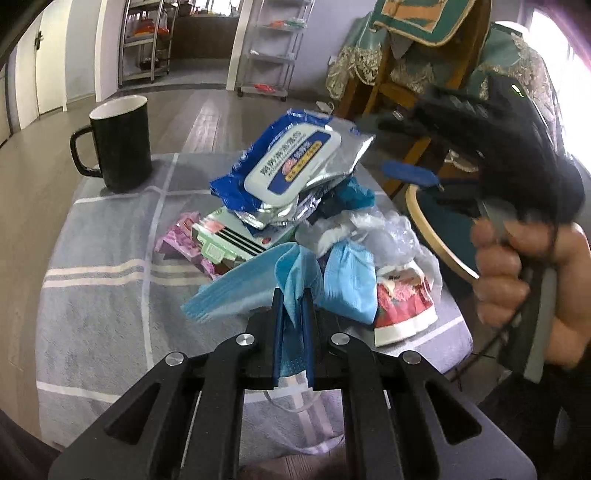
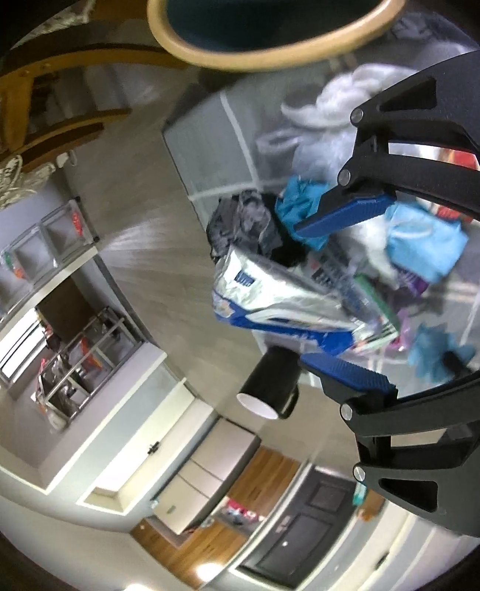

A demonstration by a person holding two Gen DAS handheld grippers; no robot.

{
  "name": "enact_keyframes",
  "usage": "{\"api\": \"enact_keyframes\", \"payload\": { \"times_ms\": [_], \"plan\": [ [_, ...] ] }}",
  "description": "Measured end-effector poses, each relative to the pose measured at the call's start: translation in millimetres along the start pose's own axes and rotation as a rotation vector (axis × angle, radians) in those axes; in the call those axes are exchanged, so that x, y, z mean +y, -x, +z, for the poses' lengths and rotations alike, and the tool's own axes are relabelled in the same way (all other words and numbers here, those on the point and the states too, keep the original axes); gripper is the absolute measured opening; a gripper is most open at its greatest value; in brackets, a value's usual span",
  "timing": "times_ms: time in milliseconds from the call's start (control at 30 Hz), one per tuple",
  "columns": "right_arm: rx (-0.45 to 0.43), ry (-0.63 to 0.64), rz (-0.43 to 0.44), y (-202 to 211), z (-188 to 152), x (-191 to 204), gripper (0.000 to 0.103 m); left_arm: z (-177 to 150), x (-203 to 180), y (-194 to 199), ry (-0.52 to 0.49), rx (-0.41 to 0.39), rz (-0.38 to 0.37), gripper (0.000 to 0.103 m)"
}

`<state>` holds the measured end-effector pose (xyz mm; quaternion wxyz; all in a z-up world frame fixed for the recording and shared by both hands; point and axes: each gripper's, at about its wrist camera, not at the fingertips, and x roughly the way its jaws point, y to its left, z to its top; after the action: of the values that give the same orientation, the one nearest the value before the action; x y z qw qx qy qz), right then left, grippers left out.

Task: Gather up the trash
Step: 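Grasp the blue face mask with the left gripper while the right gripper grasps the wet-wipe pack, then carry the wet-wipe pack and mask over the teal bin and open both grippers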

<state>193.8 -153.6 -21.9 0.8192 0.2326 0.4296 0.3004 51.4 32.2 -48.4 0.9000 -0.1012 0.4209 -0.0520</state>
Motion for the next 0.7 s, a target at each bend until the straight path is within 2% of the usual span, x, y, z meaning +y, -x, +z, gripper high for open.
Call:
{"api": "enact_keyframes", "payload": {
  "times_ms": [33, 100, 167, 300, 367, 533, 700],
  "plan": [
    [0.004, -0.009, 0.007, -3.2, 2.6, 0.3, 0.057, -1.1, -0.3, -0.6, 0.0, 0.004, -0.003, 0.009],
    [0.015, -0.015, 0.011, -10.7, 5.7, 2.0, 0.05, -1.6, -0.6, -0.9, 0.001, 0.008, -0.008, 0.009],
    [0.04, -0.015, -0.024, -20.1, 7.3, 1.9, 0.05, -2.5, 0.5, -1.2, 0.003, 0.011, -0.009, 0.009],
    [0.041, -0.061, -0.022, -24.4, 6.2, -7.5, 0.05, -3.4, 2.3, -2.7, 0.009, 0.017, -0.004, 0.009],
    [0.039, -0.077, -0.006, -23.9, 5.5, -11.9, 0.035, -3.6, 3.0, -3.0, 0.012, 0.016, -0.004, 0.009],
    [0.029, -0.06, 0.047, -11.7, 3.4, -10.6, 0.012, -3.6, 2.4, -1.3, 0.011, 0.008, -0.005, 0.009],
    [0.012, 0.003, 0.099, 3.4, -1.3, 11.6, 0.009, -2.2, 0.2, 7.7, 0.014, -0.019, -0.016, 0.009]
  ]
}}
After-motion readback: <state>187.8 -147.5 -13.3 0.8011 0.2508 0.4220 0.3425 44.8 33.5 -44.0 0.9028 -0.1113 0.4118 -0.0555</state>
